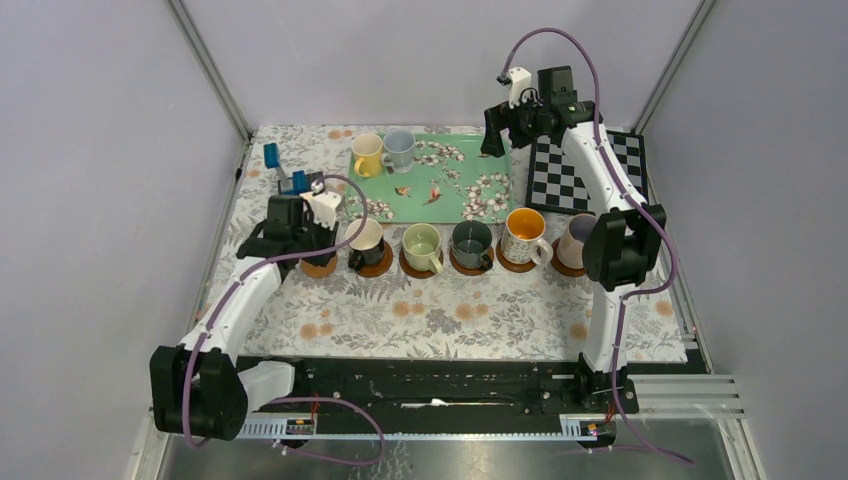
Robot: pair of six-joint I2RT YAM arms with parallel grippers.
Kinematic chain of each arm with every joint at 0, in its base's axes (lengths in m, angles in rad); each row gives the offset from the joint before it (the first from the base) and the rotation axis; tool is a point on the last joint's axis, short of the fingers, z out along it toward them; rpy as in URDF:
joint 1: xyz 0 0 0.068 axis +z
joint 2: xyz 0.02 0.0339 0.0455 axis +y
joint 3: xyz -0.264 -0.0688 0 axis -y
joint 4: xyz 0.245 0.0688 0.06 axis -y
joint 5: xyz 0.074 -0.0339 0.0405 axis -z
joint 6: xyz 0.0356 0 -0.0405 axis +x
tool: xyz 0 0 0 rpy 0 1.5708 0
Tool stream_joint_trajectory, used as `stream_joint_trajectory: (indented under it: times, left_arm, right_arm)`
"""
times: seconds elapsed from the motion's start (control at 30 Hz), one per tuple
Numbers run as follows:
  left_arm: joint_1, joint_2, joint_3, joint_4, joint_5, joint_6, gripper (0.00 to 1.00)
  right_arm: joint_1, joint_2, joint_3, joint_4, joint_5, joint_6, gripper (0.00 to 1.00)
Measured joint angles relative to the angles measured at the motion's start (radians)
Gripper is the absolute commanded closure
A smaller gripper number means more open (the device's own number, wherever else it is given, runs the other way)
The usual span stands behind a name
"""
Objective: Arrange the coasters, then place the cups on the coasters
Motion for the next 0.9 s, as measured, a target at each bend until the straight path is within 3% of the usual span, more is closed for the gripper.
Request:
stream_joint_trajectory:
  times: [0.23, 0.9]
  left_arm:
    - [-0.098, -0.002, -0.066, 0.04, 0.0, -0.005, 0.8]
    - [-0.155, -0.029, -0.094, 0.067, -0.011, -0.039, 0.47]
  right_arm:
    - [0.0, -0.007, -0.018, 0.0, 0.0, 0.0, 0.0]
    - [0.0, -0.011, -0.026, 0.0, 0.001, 0.0, 0.01]
